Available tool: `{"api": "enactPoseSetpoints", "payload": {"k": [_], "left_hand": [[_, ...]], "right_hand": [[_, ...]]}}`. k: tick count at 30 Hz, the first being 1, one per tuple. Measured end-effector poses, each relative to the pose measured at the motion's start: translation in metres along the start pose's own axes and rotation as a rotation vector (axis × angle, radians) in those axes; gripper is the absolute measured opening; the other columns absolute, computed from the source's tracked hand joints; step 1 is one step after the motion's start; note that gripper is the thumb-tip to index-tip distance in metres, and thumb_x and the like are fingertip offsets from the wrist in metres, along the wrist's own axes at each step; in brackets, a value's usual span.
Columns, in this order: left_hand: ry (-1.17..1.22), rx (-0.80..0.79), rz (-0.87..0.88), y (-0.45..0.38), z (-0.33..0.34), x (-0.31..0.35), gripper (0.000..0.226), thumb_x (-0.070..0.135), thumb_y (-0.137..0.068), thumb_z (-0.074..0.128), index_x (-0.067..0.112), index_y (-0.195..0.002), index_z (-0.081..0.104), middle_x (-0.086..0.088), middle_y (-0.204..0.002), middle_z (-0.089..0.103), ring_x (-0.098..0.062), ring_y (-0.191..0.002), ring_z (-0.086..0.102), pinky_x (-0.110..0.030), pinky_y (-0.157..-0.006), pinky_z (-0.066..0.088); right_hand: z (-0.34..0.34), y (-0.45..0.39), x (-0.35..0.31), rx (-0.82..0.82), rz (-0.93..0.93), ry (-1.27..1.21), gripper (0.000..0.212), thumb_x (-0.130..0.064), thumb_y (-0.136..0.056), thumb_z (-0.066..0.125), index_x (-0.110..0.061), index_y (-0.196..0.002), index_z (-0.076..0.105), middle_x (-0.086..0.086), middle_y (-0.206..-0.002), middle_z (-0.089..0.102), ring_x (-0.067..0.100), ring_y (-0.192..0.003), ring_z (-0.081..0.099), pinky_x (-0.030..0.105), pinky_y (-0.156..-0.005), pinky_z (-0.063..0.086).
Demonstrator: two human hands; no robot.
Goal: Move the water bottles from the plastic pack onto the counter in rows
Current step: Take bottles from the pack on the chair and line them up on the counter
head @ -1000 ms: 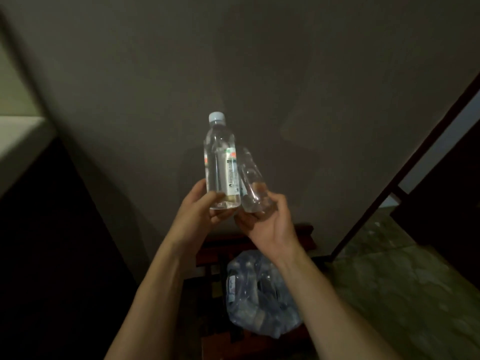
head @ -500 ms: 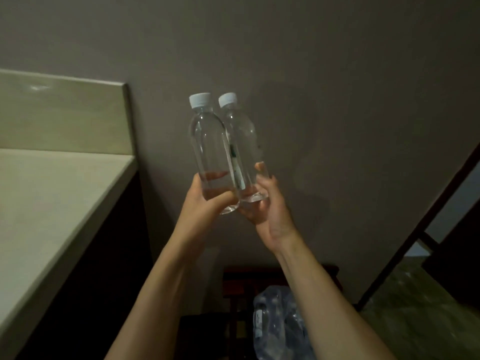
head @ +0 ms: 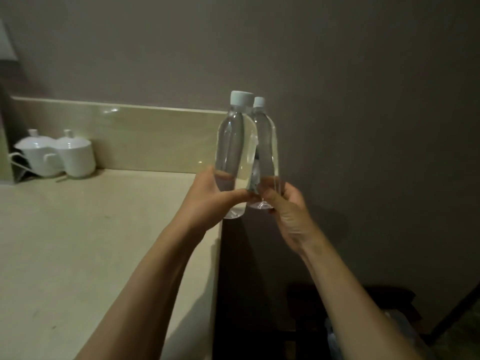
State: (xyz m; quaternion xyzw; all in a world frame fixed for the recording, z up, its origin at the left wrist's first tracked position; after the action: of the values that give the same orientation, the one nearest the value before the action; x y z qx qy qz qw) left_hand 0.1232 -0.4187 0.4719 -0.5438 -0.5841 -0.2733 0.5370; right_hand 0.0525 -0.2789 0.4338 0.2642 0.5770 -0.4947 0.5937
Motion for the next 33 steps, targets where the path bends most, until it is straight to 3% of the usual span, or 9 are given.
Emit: {"api": "enactPoseSetpoints", "payload": {"k": [2,5,9,12,17,22,24,28,33], "left_hand": [[-0.057,0.029,0.002,-0.003,-0.023,-0.004,0.029,0.025,-0.069,0.089,0.035,-0.084,0.066,0.019,-0.068,0.071,0.008,-0.070,0.069,-0.008,-0.052,0.051],[-0.068,0.125,-0.028,-0.006,-0.051,-0.015,0.059,0.022,-0.067,0.090,0.020,-0.115,0.056,0.011,-0.097,0.067,-0.010,-0.095,0.069,-0.032,-0.079,0.059],[-0.032,0.203,-0.073,-0.003,-0.073,-0.029,0.075,0.023,-0.066,0.090,0.012,-0.128,0.050,-0.009,-0.120,0.068,-0.024,-0.110,0.067,-0.047,-0.091,0.058],[-0.027,0.210,-0.058,-0.002,-0.083,-0.031,0.077,0.012,-0.067,0.088,0.012,-0.132,0.048,-0.008,-0.120,0.069,-0.022,-0.109,0.070,-0.046,-0.084,0.061],[-0.095,0.178,-0.044,-0.010,-0.099,-0.037,0.074,0.013,-0.063,0.086,0.013,-0.130,0.052,-0.009,-0.119,0.068,-0.026,-0.110,0.067,-0.050,-0.092,0.057],[-0.091,0.184,-0.101,-0.022,-0.126,-0.066,0.056,0.002,-0.069,0.081,0.014,-0.120,0.064,-0.006,-0.111,0.072,-0.024,-0.105,0.068,-0.041,-0.089,0.057],[-0.062,0.146,-0.135,-0.029,-0.139,-0.082,0.053,0.001,-0.071,0.079,0.014,-0.121,0.065,-0.003,-0.110,0.073,-0.020,-0.105,0.068,-0.034,-0.087,0.057],[-0.075,0.106,-0.148,-0.050,-0.176,-0.100,0.049,-0.002,-0.072,0.077,0.021,-0.114,0.067,0.003,-0.104,0.074,-0.013,-0.100,0.069,-0.028,-0.081,0.054],[-0.098,0.049,-0.149,-0.079,-0.229,-0.121,0.071,-0.005,-0.074,0.078,0.028,-0.131,0.052,0.013,-0.108,0.064,-0.007,-0.098,0.064,-0.025,-0.074,0.052]], "right_hand": [[0.018,-0.002,0.012,-0.023,0.048,-0.009,0.076,-0.045,-0.059,0.088,-0.011,-0.120,0.059,0.006,-0.108,0.074,0.021,-0.101,0.071,0.034,-0.088,0.054],[0.039,-0.007,0.015,-0.069,0.067,0.037,0.072,-0.035,-0.066,0.086,-0.012,-0.126,0.055,0.004,-0.115,0.072,0.020,-0.107,0.069,0.034,-0.091,0.055],[0.058,-0.016,0.015,-0.099,0.082,0.109,0.065,-0.025,-0.070,0.083,-0.012,-0.125,0.050,0.003,-0.113,0.070,0.014,-0.104,0.069,0.033,-0.092,0.053],[0.078,-0.023,0.012,-0.188,0.073,0.192,0.048,-0.015,-0.080,0.076,-0.014,-0.120,0.049,0.001,-0.108,0.068,0.002,-0.090,0.070,0.017,-0.073,0.056],[0.109,-0.035,0.024,-0.166,0.046,0.251,0.043,-0.007,-0.079,0.075,-0.006,-0.120,0.059,0.016,-0.111,0.070,0.027,-0.100,0.070,0.047,-0.088,0.057],[0.130,-0.049,0.047,-0.221,0.131,0.262,0.052,-0.018,-0.077,0.078,-0.014,-0.124,0.057,0.009,-0.113,0.069,0.022,-0.101,0.069,0.042,-0.089,0.057],[0.141,-0.060,0.055,-0.248,0.146,0.284,0.049,-0.012,-0.076,0.077,-0.008,-0.122,0.059,0.014,-0.113,0.069,0.025,-0.101,0.069,0.043,-0.090,0.056],[0.169,-0.086,0.075,-0.281,0.153,0.315,0.042,0.003,-0.072,0.078,-0.009,-0.110,0.065,0.007,-0.102,0.074,0.016,-0.091,0.072,0.025,-0.077,0.059],[0.217,-0.118,0.107,-0.275,0.211,0.318,0.054,-0.004,-0.066,0.083,-0.013,-0.116,0.064,0.007,-0.103,0.075,0.024,-0.094,0.073,0.045,-0.080,0.060]]}}
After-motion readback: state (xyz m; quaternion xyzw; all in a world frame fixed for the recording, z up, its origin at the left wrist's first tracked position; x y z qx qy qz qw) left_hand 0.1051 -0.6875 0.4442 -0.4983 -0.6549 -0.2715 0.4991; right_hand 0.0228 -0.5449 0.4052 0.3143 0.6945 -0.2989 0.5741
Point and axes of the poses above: each hand's wrist, its own y-axis away from the middle knuckle, its own z-axis out of the palm, x = y × z, the point moved 10 cm from there along -y, towards the middle knuckle
